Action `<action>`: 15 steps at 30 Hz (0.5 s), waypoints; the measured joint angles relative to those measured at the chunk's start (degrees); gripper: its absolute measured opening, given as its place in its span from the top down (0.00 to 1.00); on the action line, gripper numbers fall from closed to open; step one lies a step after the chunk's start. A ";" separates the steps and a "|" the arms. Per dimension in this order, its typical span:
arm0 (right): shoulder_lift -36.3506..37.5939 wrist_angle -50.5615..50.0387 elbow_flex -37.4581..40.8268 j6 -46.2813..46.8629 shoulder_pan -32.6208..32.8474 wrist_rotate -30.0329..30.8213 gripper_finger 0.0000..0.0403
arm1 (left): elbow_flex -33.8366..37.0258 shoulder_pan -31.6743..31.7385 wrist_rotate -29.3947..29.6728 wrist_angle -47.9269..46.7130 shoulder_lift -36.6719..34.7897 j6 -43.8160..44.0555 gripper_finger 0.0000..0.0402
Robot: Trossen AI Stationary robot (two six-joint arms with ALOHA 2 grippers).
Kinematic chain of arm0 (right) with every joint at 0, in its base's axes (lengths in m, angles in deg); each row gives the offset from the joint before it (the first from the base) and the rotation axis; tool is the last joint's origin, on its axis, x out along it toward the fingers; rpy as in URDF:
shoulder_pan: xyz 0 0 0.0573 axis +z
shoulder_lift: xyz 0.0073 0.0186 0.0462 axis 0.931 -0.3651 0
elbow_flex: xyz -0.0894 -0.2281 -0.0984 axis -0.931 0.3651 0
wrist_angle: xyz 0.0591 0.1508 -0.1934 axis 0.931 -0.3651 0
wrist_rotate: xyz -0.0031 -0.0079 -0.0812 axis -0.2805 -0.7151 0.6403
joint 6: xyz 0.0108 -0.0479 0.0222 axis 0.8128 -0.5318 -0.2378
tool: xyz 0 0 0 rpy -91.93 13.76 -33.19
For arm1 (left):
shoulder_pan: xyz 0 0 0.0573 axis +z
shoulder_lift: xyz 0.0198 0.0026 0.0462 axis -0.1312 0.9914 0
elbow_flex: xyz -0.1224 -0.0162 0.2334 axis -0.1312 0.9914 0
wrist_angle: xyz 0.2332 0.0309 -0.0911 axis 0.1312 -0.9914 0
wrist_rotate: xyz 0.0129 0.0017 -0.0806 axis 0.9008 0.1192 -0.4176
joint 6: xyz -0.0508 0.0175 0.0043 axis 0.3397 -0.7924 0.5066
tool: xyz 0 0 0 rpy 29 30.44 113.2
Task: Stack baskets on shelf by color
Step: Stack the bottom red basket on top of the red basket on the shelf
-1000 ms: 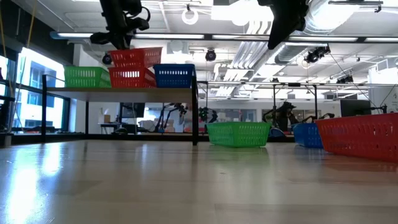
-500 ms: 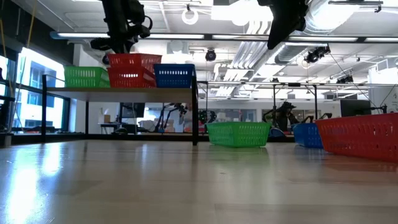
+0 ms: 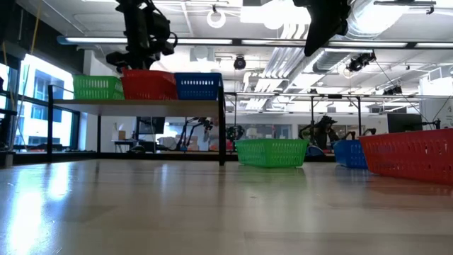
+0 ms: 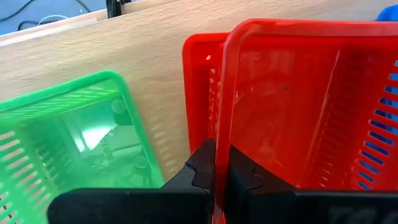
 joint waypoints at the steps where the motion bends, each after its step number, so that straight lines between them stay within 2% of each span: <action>1: 0.00 0.00 0.00 0.00 0.00 -0.02 0.97 | 0.00 0.00 0.00 -0.02 0.15 0.55 1.00; 6: 0.00 -0.02 0.00 -0.15 -0.01 -0.08 0.97 | 0.00 0.00 0.00 0.00 0.33 1.87 0.97; 15: 0.00 -0.06 0.00 -0.59 0.00 -0.11 0.97 | 0.00 -0.02 -0.10 0.02 0.33 3.25 0.86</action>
